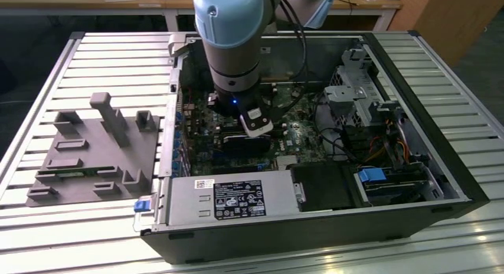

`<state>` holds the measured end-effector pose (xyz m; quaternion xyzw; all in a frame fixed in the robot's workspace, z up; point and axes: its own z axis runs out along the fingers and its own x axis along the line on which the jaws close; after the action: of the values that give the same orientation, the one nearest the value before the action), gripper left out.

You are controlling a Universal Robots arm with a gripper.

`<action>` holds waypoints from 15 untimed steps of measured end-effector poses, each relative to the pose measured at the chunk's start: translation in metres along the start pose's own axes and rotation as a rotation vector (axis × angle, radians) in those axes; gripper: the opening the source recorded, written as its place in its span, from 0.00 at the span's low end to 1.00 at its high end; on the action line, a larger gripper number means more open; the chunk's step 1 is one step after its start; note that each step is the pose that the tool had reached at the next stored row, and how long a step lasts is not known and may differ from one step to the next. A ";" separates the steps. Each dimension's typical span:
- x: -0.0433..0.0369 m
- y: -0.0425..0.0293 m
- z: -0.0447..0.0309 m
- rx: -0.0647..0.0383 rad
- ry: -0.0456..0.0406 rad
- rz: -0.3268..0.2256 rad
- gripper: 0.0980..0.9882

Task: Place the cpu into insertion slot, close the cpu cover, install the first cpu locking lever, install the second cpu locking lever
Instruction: 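Install the second cpu locking lever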

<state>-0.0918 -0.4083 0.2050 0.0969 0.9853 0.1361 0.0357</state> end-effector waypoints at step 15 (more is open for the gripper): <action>0.0082 -0.0048 0.0093 -0.040 0.0077 0.003 0.01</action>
<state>-0.0999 -0.4087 0.1944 0.0972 0.9823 0.1563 0.0337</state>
